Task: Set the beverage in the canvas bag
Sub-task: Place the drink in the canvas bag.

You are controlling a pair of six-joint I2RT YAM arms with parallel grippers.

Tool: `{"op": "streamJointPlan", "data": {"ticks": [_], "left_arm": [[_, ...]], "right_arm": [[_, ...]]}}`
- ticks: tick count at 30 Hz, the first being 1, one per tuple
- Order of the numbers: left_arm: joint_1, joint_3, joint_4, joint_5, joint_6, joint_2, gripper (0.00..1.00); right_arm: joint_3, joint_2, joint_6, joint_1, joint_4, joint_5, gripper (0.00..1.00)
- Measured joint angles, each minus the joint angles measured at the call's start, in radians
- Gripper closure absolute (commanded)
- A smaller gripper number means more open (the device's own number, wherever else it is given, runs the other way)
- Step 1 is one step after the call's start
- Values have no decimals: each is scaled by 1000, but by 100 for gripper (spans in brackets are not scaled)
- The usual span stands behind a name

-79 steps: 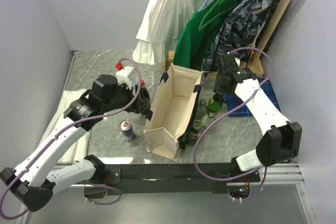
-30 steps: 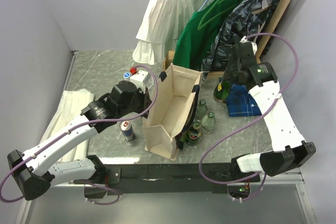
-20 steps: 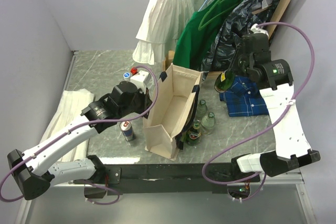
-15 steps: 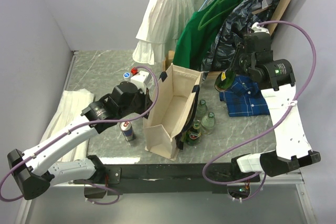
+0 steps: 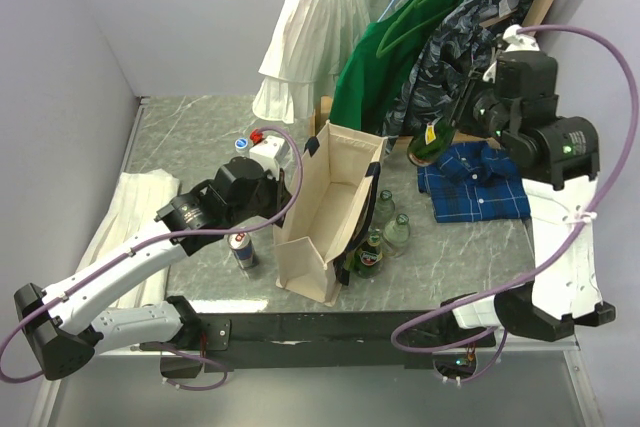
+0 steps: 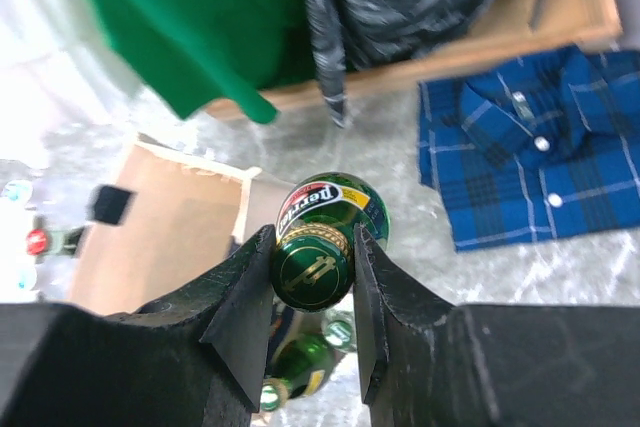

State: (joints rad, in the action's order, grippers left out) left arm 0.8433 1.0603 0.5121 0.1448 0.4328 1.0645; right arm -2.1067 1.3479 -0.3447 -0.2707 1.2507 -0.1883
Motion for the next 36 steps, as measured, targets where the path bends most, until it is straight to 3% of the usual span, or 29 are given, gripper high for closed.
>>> {"op": "streamJointPlan", "data": {"ticks": [10,36], "left_arm": [[14,0,0,16,7,0,99],[45,0,-6,60,33,10,99]], "right_arm": [[-50,2,-1,-13,-11,106,100],[-173,159,-5,-271,-98,124,100]]}}
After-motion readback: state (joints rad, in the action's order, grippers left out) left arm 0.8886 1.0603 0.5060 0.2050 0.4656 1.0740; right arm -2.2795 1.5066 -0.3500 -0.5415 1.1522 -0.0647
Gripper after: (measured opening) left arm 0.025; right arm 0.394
